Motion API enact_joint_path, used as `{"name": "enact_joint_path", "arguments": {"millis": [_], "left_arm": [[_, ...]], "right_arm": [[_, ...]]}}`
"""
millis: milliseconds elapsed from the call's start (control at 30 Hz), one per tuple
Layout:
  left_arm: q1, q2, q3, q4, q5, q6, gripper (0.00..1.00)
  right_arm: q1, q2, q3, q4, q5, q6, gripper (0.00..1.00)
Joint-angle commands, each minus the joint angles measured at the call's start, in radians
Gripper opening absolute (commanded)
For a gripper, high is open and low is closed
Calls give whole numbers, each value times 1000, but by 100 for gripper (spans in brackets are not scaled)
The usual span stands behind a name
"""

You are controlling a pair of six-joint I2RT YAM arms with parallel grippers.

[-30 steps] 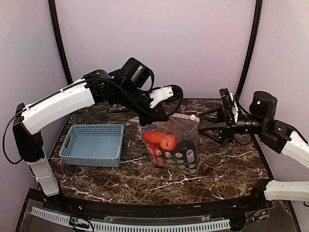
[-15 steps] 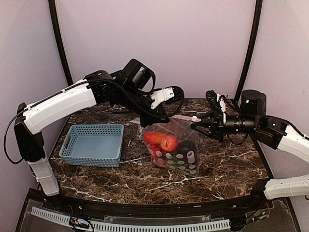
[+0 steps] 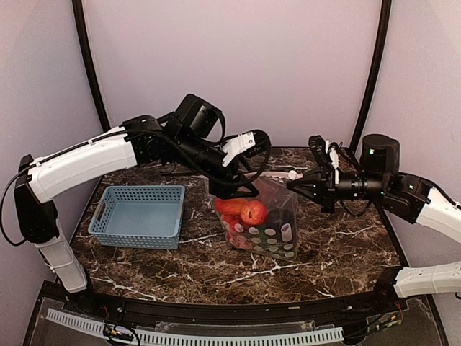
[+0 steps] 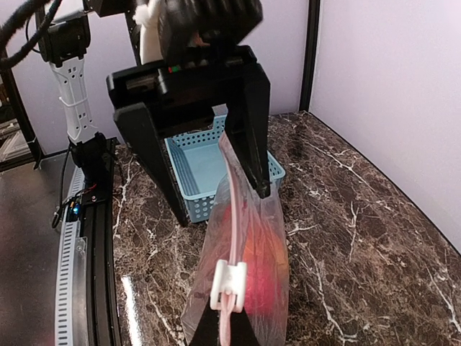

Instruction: Open the zip-top bag and remove the fake food

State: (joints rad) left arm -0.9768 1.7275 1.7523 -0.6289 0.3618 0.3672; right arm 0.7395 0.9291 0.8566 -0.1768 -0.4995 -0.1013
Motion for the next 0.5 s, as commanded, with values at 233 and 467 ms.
{"name": "enact_joint_path", "arguments": {"millis": [233,467], "left_arm": [[-13,-100,-97,377,228,-54,58],[-43,-17,-25,410,213,-33,57]], "right_arm": [[15,-11,4,32,-44,-29,0],[29,-9,6,28,-56,-42,0]]}}
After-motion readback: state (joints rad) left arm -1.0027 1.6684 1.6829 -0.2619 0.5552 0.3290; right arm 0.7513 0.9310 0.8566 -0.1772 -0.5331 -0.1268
